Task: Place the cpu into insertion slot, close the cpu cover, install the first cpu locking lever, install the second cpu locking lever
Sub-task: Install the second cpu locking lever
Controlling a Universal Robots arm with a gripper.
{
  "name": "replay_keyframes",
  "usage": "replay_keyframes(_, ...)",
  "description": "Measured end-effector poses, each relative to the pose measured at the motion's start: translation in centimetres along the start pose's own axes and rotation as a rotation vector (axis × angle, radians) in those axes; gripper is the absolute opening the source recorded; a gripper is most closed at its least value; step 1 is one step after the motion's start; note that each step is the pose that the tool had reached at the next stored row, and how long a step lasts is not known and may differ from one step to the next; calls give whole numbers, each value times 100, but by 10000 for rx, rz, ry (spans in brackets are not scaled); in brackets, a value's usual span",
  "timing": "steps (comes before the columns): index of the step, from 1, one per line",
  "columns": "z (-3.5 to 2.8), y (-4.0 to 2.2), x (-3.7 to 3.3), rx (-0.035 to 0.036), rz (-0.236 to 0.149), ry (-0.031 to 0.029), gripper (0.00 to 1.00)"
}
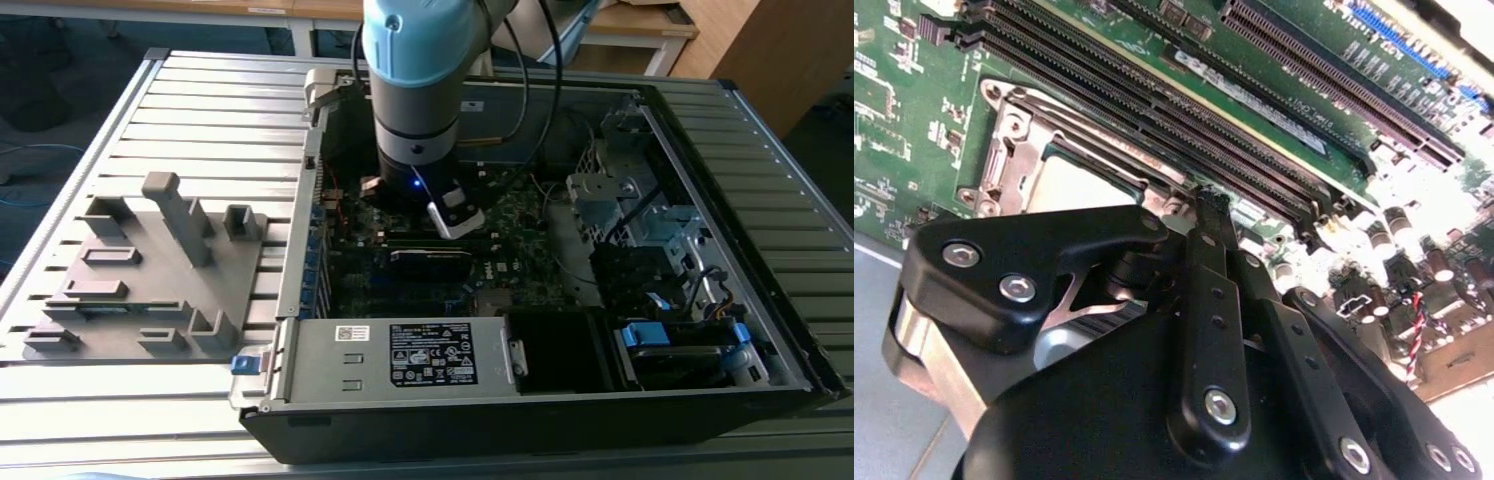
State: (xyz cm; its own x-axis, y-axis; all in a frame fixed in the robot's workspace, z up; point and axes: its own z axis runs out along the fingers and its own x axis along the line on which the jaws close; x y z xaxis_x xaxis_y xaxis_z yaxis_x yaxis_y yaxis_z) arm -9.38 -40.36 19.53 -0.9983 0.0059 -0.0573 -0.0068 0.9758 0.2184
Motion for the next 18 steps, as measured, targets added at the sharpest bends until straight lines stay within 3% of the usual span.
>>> replay_keyframes(4, 4, -4, 7, -69, 3, -5, 11)
replay_keyframes(18, 21, -36, 31, -156, 6, -19, 11)
